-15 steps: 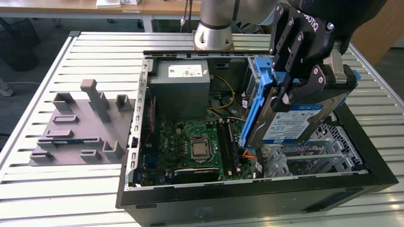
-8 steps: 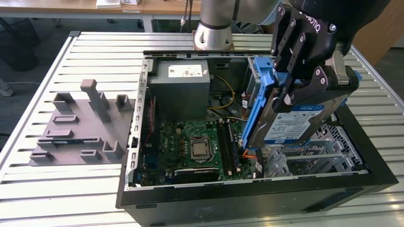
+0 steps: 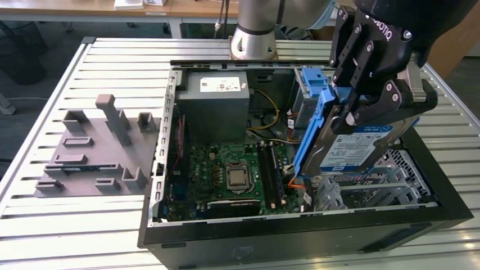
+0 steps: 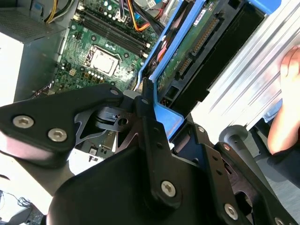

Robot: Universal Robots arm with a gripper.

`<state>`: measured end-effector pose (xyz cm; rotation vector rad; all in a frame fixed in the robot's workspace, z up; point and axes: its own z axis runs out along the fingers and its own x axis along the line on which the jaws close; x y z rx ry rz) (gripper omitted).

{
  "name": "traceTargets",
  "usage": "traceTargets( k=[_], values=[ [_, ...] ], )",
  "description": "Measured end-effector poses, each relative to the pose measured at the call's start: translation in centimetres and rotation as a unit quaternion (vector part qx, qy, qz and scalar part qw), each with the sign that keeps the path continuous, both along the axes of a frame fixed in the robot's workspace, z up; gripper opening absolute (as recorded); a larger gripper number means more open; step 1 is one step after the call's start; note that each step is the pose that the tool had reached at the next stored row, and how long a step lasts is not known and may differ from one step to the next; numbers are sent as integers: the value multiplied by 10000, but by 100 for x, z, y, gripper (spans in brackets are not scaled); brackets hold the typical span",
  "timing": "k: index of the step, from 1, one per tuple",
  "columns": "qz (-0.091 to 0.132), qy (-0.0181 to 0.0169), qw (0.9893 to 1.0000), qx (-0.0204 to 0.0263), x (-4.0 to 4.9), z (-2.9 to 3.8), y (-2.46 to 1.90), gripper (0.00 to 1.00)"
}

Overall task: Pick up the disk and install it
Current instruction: 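Insert the disk into the insertion slot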

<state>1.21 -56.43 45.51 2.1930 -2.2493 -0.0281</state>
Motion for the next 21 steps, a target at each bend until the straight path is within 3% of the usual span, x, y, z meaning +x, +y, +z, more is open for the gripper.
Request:
traceTargets(
  k=[10,21],
  values=[
    [0,0,10000,0,98,-15,0,36],
    [0,0,10000,0,145,-21,0,36]
  ],
)
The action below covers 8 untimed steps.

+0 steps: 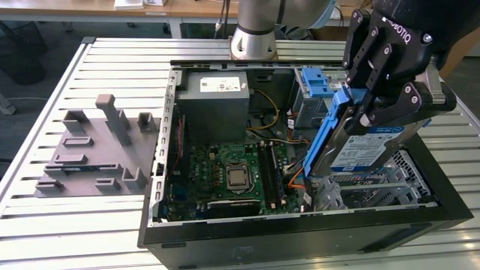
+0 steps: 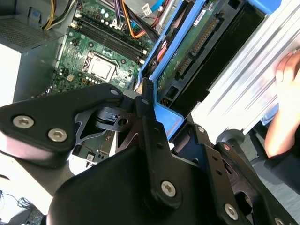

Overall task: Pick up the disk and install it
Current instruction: 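Insert the disk into the insertion slot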

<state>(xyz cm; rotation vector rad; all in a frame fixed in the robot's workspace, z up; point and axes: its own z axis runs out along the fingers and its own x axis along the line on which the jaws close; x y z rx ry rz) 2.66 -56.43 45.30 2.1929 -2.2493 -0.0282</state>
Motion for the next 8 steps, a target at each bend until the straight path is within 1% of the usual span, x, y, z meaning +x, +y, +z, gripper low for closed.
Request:
traceTargets(
  k=[6,8],
  values=[
    [0,0,10000,0,82,-12,0,36],
    [0,0,10000,0,89,-13,0,36]
  ],
)
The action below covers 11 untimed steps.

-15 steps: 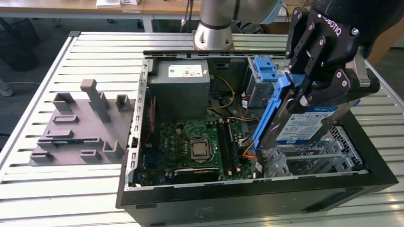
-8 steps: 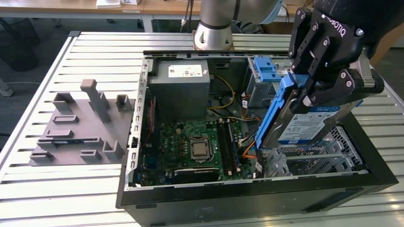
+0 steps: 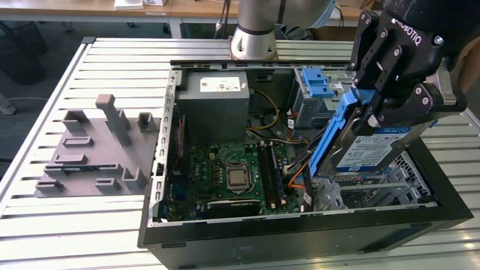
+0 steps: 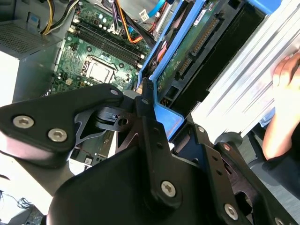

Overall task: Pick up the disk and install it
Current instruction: 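Insert the disk into the insertion slot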

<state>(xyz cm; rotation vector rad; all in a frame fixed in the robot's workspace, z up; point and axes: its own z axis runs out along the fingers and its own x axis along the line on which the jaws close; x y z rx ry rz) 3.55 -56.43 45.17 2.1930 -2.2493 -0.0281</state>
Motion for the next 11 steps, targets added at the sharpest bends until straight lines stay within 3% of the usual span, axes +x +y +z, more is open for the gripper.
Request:
traceTargets(
  k=[11],
  values=[
    [0,-18,10000,0,38,-19,0,36]
  ],
)
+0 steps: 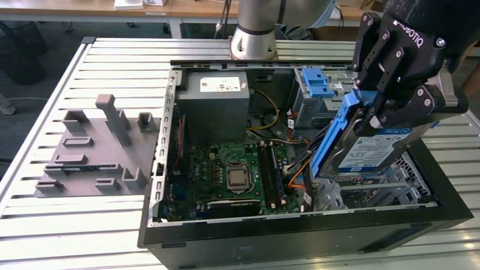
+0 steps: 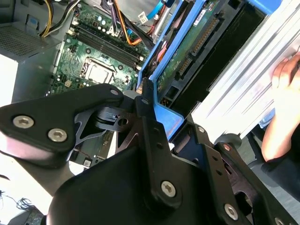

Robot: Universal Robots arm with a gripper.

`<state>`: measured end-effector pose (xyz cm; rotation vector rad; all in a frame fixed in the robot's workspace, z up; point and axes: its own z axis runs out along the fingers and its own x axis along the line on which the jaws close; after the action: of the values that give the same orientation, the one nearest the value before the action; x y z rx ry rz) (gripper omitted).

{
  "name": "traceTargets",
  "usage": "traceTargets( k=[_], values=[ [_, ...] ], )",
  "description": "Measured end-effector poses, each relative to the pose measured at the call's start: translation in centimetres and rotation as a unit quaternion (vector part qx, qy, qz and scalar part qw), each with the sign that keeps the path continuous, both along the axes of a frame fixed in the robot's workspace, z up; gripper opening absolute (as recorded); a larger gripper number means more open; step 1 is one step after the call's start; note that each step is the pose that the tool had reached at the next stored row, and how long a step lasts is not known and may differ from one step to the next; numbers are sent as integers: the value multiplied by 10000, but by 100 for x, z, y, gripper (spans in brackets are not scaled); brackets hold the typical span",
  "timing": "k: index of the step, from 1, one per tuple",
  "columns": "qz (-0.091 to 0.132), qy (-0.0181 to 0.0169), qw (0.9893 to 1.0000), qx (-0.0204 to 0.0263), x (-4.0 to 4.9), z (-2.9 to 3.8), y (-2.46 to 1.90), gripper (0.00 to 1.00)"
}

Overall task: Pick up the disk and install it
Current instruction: 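Insert the disk into the insertion slot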

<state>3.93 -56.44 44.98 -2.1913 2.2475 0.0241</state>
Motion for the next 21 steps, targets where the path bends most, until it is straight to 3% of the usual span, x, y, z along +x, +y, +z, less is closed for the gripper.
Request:
traceTargets(
  k=[13,21],
  values=[
    [0,0,10000,0,220,-26,0,36],
    [0,0,10000,0,274,-28,0,36]
  ],
)
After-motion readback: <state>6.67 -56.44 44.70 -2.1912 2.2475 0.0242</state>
